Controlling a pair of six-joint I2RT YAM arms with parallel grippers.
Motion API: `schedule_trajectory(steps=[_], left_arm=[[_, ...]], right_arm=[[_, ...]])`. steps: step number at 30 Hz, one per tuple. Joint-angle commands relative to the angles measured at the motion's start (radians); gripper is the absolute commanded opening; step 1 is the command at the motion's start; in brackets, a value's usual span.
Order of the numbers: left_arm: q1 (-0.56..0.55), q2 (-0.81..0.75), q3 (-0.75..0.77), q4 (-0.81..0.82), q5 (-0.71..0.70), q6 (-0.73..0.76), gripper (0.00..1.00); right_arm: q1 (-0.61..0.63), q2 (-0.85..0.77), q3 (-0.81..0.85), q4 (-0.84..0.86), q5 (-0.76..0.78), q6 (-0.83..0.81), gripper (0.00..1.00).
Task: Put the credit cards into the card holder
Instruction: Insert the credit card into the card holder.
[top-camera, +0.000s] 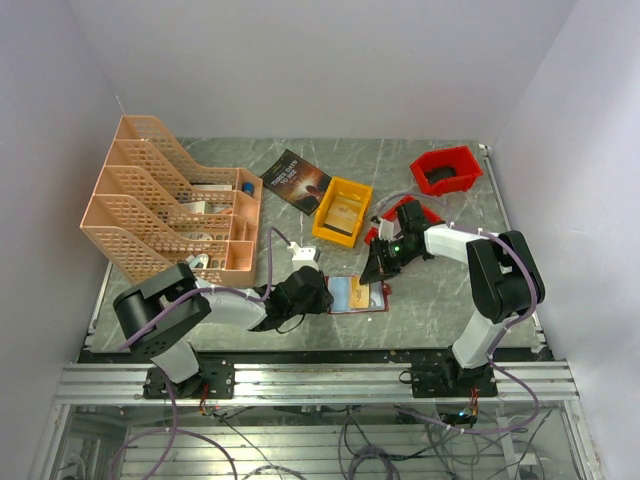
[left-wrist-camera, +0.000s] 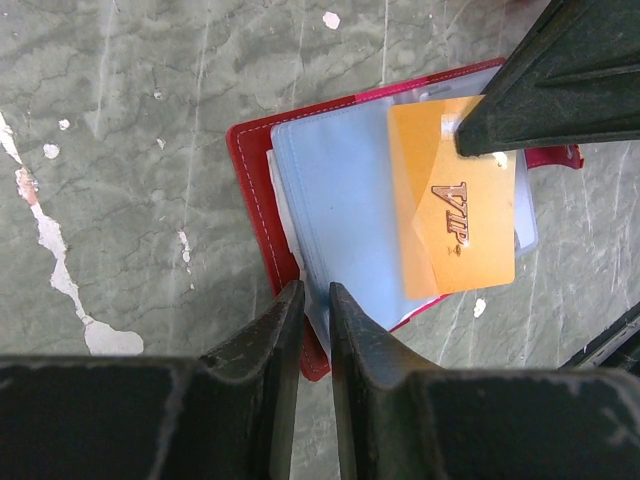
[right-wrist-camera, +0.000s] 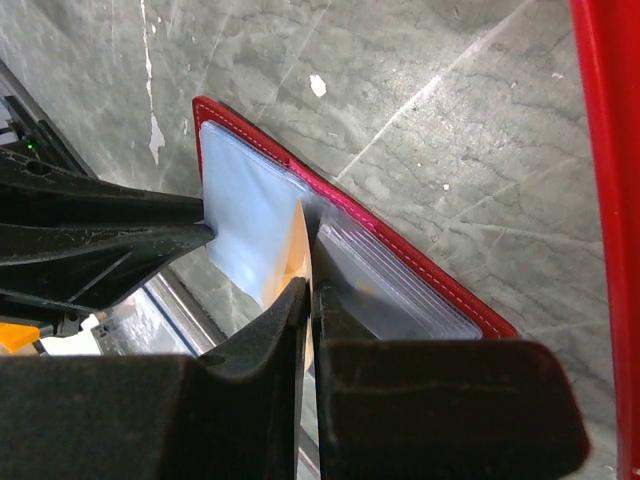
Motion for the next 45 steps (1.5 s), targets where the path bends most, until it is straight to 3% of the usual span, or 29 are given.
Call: schedule_trajectory(steps=[1, 26, 34, 45], left_arm=[[-0.004, -0.02, 0.015, -0.031, -0.03, 0.029, 0.29], [-0.003, -0.04, 0.017, -0.019, -0.015, 0.043, 0.32], [-0.004, -0.021, 0.017, -0.012, -0.003, 0.04, 0.31], [-0.004, -0.017, 0.023, -0.024, -0.003, 0.04, 0.3]], right_arm=[[0.009, 0.029, 0.02, 0.012, -0.006, -0.013, 0.05], [0.013, 0.071, 0.013, 0.077, -0.068, 0.032, 0.07], [-0.025, 0.057, -0.012, 0.116, -0.106, 0.065, 0.0], [-0.042, 0.056, -0.046, 0.16, -0.125, 0.095, 0.0]])
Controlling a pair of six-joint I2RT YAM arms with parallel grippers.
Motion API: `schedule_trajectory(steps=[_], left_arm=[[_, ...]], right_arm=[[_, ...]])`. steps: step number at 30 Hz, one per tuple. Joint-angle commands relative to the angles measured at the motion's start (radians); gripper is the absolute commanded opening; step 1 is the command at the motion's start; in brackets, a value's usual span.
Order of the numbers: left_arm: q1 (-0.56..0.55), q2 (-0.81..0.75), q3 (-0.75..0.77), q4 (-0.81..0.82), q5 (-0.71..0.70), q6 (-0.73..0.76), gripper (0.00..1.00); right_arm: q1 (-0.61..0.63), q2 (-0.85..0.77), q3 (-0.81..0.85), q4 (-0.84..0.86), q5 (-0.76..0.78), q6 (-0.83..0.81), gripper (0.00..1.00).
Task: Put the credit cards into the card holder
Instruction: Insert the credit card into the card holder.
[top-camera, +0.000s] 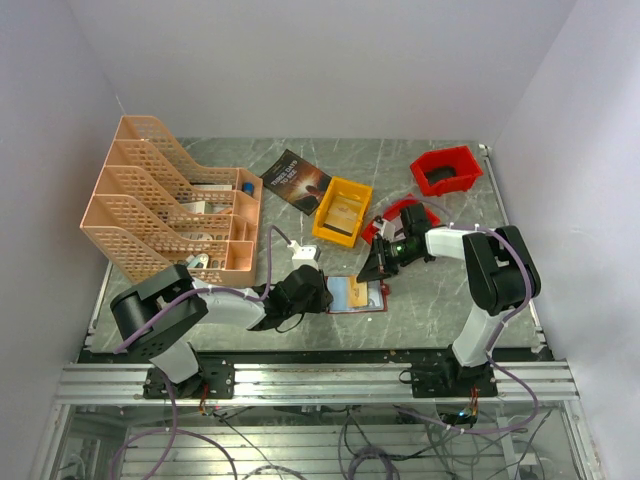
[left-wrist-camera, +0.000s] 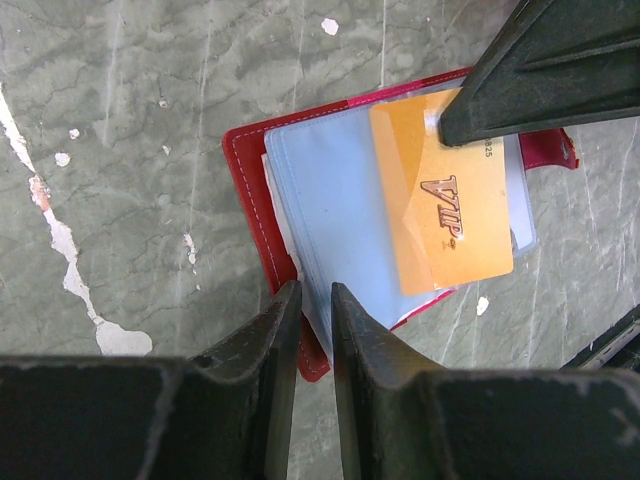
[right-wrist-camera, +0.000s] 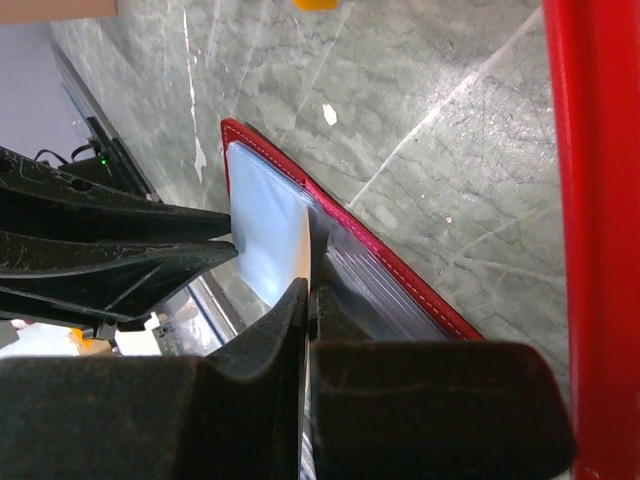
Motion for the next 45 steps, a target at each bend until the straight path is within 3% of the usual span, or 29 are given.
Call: schedule_trajectory(steps=[1, 26, 45], left_arm=[[-0.004, 0.002, 0.02, -0.005, -0.001, 0.011, 0.3], [-0.004, 0.0, 0.035, -0.006, 0.011, 0.015, 0.31], [-0.004, -0.007, 0.025, -0.013, 0.007, 0.009, 0.32]], right_arm=[[-0.001, -0.002, -0.021, 0.042, 0.004, 0.006, 0.0], [0.028, 0.047, -0.03, 0.089, -0.049, 0.031, 0.0], [-0.033, -0.041, -0.116, 0.214, -0.061, 0.104, 0.0]])
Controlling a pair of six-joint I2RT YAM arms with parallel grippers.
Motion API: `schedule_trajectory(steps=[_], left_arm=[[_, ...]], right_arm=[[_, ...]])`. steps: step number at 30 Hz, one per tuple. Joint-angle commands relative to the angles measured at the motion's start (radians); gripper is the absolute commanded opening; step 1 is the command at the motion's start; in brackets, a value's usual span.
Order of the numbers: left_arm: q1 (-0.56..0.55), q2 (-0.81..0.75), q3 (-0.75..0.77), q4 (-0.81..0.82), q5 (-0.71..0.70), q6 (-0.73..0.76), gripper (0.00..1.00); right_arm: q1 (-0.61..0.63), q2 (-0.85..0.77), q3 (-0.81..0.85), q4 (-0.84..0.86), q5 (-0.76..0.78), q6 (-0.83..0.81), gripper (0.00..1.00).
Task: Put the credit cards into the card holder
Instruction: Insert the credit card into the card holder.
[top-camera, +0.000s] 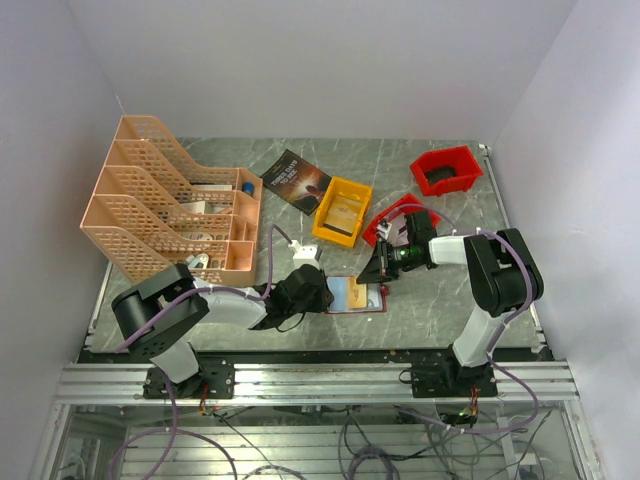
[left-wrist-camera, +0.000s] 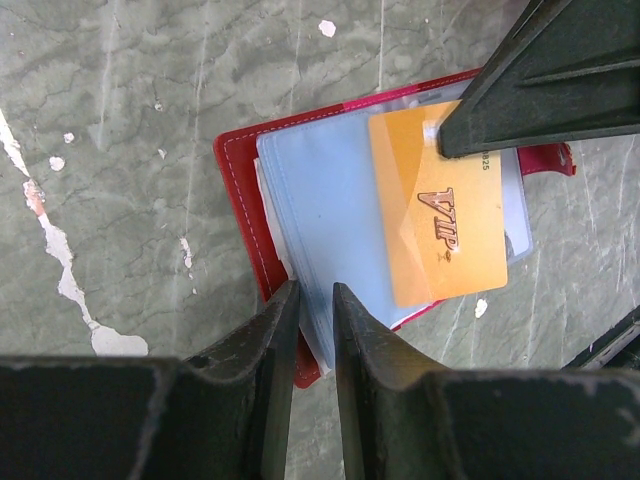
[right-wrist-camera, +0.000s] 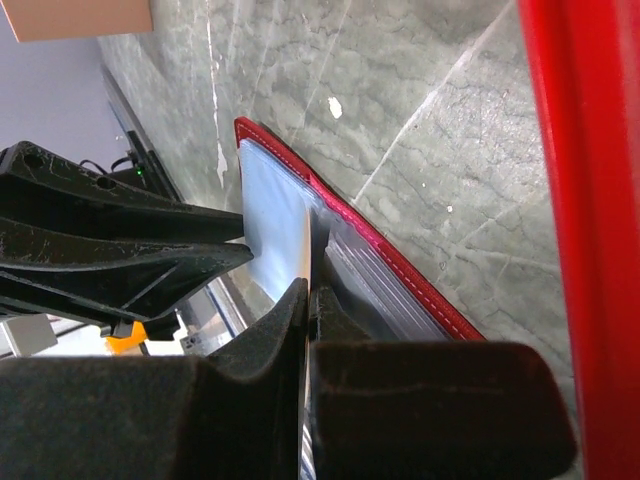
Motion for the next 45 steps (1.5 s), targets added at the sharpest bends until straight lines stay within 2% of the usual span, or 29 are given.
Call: schedule_trajectory(steps=[1, 14, 26, 45], left_arm=[[-0.004, -0.016, 0.014, -0.005, 0.005, 0.009, 0.32], [-0.004, 0.002, 0.018, -0.002, 0.016, 0.001, 0.32], [-0.004, 0.048, 0.065, -0.14, -0.017, 0.0, 0.21], [-0.004, 0.006, 0.087, -0.129, 0.019, 0.021, 0.27]], right_arm=[[-0.008, -0.03, -0.017, 0.047, 0.006, 0.009, 0.0], [0.003, -0.016, -0.064, 0.144, -0.022, 0.057, 0.0], [0.003, -0.002, -0.089, 0.22, -0.08, 0.13, 0.0], [0.022, 0.036, -0.067, 0.191, -0.045, 0.104, 0.01]])
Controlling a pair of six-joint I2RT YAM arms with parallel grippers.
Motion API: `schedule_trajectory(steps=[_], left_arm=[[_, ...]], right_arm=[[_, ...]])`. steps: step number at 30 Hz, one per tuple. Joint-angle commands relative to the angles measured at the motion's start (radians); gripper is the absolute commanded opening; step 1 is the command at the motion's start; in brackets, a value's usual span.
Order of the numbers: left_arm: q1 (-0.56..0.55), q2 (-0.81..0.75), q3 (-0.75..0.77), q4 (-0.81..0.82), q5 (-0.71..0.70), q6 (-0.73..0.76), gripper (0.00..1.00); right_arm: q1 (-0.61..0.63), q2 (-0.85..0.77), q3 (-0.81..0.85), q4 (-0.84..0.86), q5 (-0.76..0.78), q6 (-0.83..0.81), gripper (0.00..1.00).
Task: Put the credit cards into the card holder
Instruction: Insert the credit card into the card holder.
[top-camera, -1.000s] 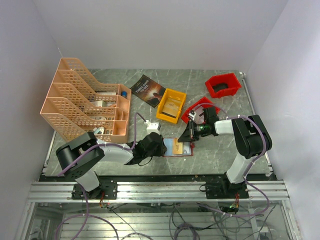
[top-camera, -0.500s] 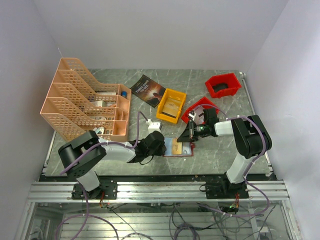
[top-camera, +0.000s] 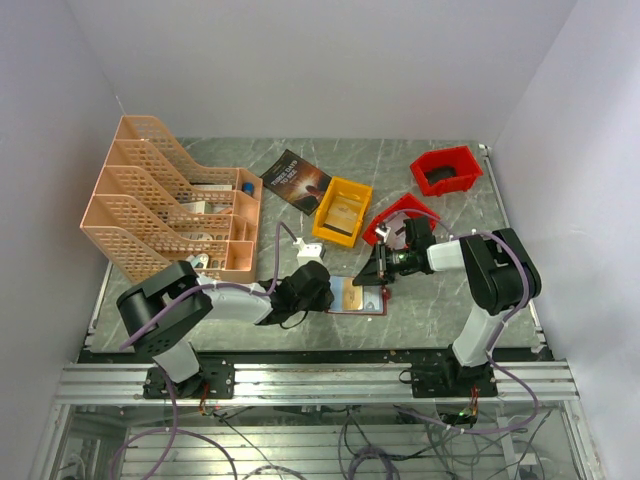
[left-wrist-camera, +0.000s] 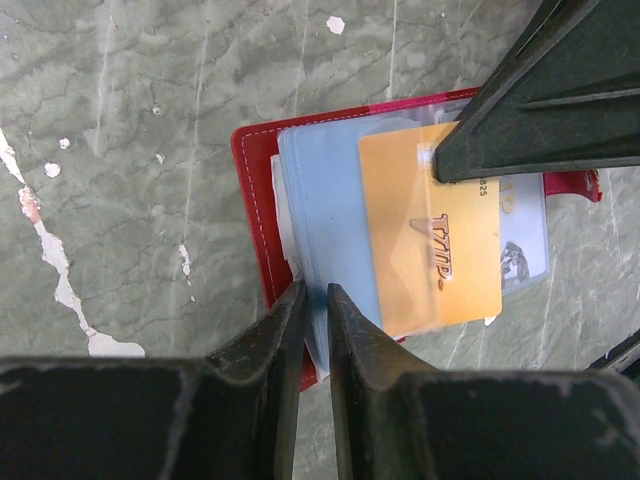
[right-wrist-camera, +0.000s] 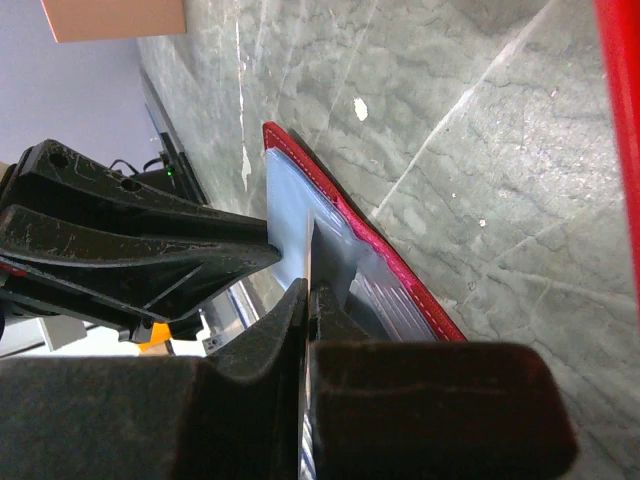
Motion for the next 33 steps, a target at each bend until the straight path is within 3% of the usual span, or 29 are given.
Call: schedule_trajectory(steps=[1, 23, 33], left_arm=[[-0.004, -0.032, 0.019, -0.028, 0.022, 0.022, 0.27], [-0.004, -0.015, 0.013, -0.018, 0.041, 0.019, 0.26], [-0.009, -0.133, 0.04, -0.037, 0.041, 0.026, 0.29]], right_arm=[[0.008, 0.029, 0.013, -0.002, 0.013, -0.013, 0.01], [-0.009, 0.018, -0.046, 0.081, 0.026, 0.064, 0.0], [-0.007, 0.027, -0.04, 0.069, 0.031, 0.052, 0.02]])
